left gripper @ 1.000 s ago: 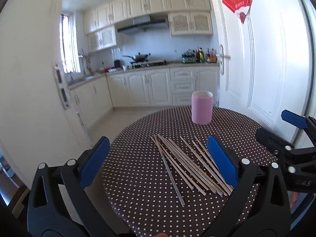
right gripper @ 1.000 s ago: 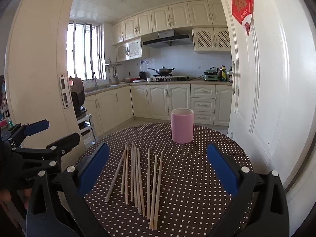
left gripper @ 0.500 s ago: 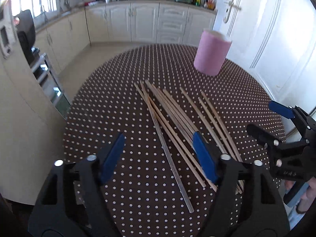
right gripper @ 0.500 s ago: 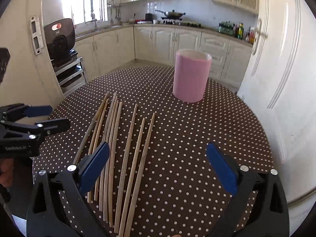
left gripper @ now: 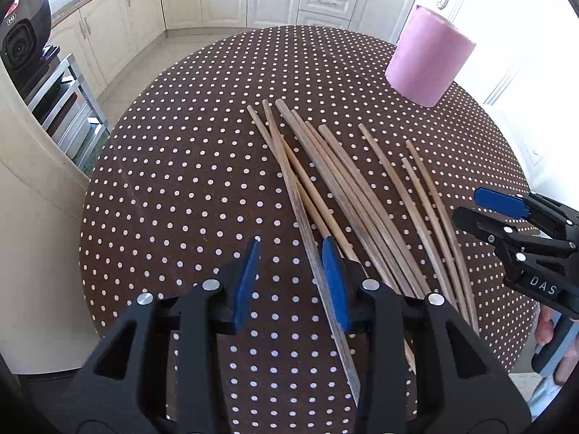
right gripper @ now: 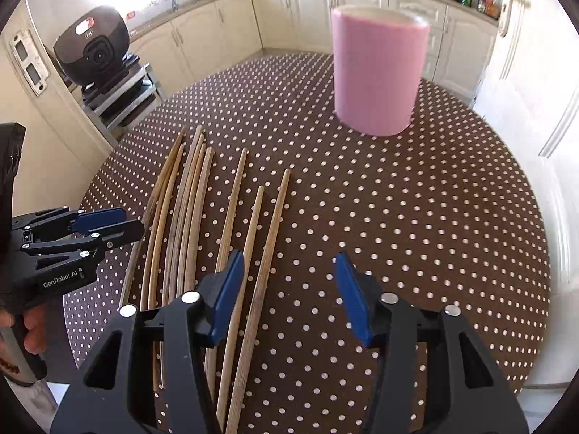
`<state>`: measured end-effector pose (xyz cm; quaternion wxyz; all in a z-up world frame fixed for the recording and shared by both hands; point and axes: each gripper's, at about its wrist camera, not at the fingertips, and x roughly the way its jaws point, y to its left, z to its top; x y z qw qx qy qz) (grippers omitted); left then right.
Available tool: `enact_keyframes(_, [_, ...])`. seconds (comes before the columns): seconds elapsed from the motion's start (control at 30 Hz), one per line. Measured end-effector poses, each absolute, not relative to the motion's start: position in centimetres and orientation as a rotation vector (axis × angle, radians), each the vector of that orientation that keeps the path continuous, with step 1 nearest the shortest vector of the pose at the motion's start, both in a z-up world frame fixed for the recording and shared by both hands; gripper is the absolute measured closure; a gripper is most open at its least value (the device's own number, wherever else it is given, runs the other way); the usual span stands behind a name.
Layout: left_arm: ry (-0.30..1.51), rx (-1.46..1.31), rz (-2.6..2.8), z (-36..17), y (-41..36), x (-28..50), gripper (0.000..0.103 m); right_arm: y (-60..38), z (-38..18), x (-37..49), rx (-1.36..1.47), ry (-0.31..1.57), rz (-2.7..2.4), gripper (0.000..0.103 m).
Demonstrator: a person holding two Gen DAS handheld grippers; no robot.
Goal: Organize utensils
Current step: 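Lower the left gripper onto a wooden chopstick and close while the right gripper grasps another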
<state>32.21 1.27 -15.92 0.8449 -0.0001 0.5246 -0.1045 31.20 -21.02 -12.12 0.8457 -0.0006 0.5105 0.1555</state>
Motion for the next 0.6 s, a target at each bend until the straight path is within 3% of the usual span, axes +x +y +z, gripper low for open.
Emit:
enact_keyframes(0.1, [1.116,-0.004,-0.209,-16.3,1.7,32.8,0.067,-20.8,-12.8,31.8,-0.02,1.104,0.32,0.066])
enact_keyframes(0.33, [1.124,0.01,-0.2,-16.4,1.8,34.2,0.069,-19.4,-13.0,32.8,-0.096,1.138,0.317,0.072])
enact_keyframes(0.6, [1.131,-0.002,-0.188,-16.6,2.2,36.0,0.087,-17.6,-13.3,34.4,-0.16,1.163,0.312,0.094])
